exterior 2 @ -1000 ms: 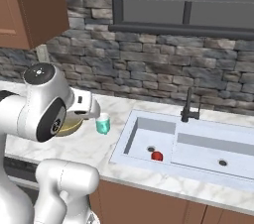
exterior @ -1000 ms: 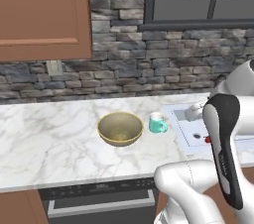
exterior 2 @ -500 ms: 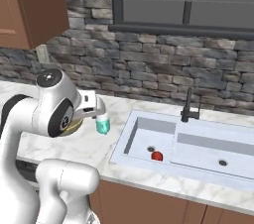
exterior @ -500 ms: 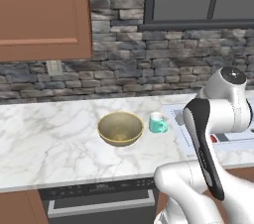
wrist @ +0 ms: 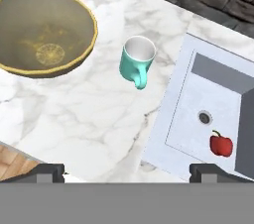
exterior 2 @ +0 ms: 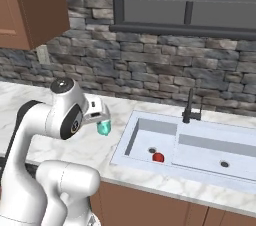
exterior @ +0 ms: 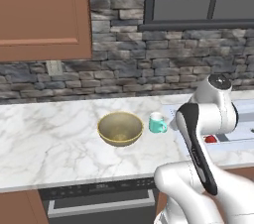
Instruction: Clear the mugs and bowl far away from the sink.
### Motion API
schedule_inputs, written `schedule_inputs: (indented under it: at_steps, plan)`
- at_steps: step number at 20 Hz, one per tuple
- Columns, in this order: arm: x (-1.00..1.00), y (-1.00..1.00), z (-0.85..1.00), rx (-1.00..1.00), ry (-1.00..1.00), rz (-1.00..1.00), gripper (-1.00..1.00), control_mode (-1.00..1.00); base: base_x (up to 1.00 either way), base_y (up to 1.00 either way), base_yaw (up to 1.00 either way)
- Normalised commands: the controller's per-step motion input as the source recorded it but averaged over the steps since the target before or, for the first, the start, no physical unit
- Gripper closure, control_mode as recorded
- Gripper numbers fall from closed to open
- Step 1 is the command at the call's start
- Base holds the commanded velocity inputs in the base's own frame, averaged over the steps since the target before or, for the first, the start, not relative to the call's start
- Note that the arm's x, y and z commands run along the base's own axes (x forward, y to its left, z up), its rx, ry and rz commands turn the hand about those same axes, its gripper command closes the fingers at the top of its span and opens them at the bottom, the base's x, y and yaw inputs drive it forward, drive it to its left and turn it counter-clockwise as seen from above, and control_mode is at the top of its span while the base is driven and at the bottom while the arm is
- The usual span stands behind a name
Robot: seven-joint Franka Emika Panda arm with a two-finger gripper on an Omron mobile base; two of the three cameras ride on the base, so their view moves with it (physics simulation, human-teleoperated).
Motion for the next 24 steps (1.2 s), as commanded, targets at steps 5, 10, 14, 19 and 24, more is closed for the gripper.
schedule_inputs:
  at_steps: [5, 10, 14, 19, 24]
  plan:
    - [0.36, 0.0, -0.35, 0.0, 0.08, 0.03, -1.0, -1.0, 0.0, 0.0, 0.0]
    - [0.42, 0.0, -0.33, 0.0, 0.1, 0.0, -1.0, -1.0, 0.0, 0.0, 0.0]
    - [0.46, 0.0, -0.27, 0.0, 0.08, 0.01, -1.0, -1.0, 0.0, 0.0, 0.0]
    - [0.5, 0.0, -0.25, 0.01, 0.05, 0.04, -1.0, -1.0, 0.0, 0.0, 0.0]
    - [0.43, 0.0, -0.37, 0.03, 0.04, 0.05, -1.0, -1.0, 0.0, 0.0, 0.0]
